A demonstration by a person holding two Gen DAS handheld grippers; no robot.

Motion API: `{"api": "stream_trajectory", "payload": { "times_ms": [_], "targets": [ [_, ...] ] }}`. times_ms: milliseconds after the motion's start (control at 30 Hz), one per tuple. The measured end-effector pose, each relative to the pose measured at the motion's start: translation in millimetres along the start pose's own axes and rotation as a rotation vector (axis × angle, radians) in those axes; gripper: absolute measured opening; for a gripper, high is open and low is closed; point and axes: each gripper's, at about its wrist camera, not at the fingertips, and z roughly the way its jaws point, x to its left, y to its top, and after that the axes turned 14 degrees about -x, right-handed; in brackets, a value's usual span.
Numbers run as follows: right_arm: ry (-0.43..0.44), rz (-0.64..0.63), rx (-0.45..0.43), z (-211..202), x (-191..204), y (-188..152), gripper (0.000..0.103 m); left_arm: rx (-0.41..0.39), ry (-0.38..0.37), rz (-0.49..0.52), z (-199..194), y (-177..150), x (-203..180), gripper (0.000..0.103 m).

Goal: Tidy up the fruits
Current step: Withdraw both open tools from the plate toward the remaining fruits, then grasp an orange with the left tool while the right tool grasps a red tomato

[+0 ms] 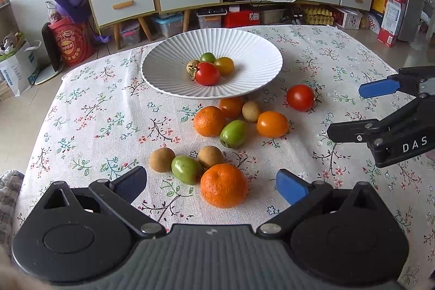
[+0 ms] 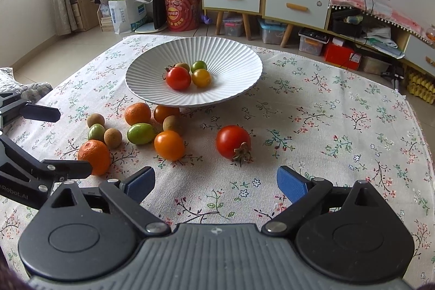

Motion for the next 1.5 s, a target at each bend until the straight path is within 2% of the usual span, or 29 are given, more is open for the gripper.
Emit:
{"api": "stream_trajectory", "payload": {
  "times_ms": [633,833,1033,1300,1500],
  "targets": [
    [0.031,-0.031,0.039,16,4,-18,0.097,0.069,-0.038,0.044,16,-29,-18,0.095],
    [0.005,-0.02,0.045,26,-4,-21,0.097,0.073,-0.05,0.011,19,-30,-17,0.096],
    [-0.017,-0.007,0.052,34,-10,-24,0.097,0.093,-0.044,-0.066,24,-30,-14,0.095],
    [-0.041,0.006,0.032,42,-15,-22,0.098,0.072,-0.036,-0.086,25,-30,-14,0.095],
    [-0.068,0.014,0.029,48,-16,-18,0.097,0.05,-0.034,-0.104,25,-27,-12,0.087]
  ]
}}
